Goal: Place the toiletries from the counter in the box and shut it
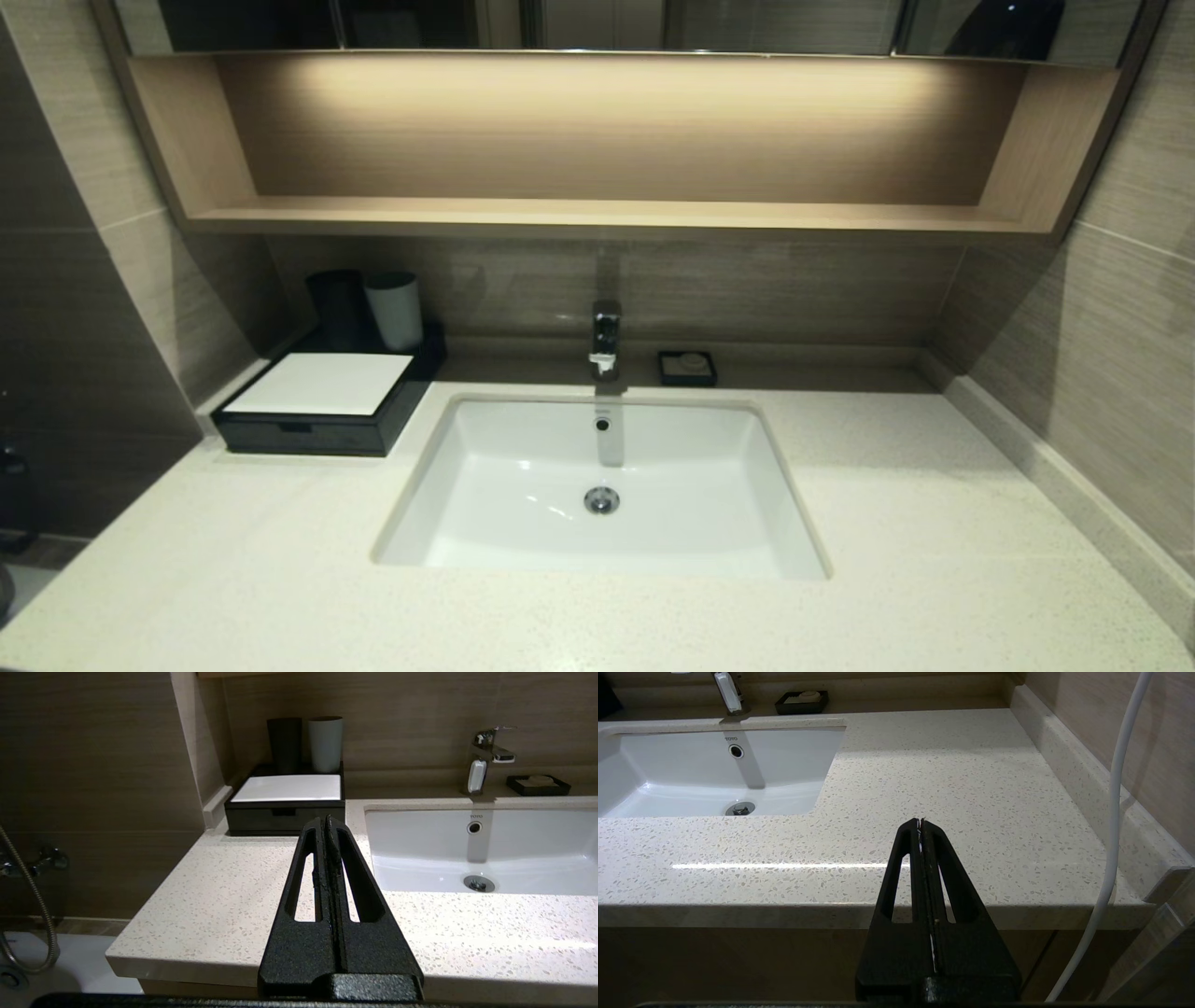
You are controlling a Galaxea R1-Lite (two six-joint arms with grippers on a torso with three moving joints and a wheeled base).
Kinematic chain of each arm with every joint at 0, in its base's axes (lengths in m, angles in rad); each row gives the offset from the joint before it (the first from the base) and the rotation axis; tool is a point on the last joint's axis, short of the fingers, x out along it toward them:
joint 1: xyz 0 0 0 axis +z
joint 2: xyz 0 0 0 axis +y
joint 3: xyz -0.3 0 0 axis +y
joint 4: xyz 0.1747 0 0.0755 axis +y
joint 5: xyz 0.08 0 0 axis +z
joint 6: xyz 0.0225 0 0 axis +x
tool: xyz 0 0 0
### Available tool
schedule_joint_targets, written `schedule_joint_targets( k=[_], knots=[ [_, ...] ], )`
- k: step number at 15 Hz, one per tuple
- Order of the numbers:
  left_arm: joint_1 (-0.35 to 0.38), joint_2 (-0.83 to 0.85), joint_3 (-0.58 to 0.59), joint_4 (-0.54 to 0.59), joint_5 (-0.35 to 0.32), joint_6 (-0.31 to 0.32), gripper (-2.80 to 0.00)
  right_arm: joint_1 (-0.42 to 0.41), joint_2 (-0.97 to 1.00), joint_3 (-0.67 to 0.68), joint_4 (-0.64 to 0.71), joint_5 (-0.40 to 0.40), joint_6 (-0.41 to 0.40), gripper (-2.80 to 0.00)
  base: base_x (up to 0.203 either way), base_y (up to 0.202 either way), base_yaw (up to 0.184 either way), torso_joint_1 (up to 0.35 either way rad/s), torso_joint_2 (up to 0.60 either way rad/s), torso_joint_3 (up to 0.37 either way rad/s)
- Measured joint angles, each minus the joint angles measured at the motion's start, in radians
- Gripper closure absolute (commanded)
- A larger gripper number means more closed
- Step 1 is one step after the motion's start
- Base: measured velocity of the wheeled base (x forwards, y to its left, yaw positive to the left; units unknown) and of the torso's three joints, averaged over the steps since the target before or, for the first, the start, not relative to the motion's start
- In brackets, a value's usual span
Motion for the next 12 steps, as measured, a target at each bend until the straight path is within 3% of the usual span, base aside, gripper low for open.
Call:
schedule_joint_targets(
  k=[6, 12],
  knots=[
    [0.0, 0.0, 0.109, -0.086, -0.035, -0.001, 0.0, 0.0, 0.0, 0.0, 0.0, -0.001, 0.0, 0.0, 0.0, 0.0, 0.0, 0.0, 0.0, 0.0],
    [-0.001, 0.0, 0.122, 0.007, -0.049, 0.003, 0.0, 0.0, 0.0, 0.0, 0.0, -0.001, 0.0, 0.0, 0.0, 0.0, 0.0, 0.0, 0.0, 0.0]
  ],
)
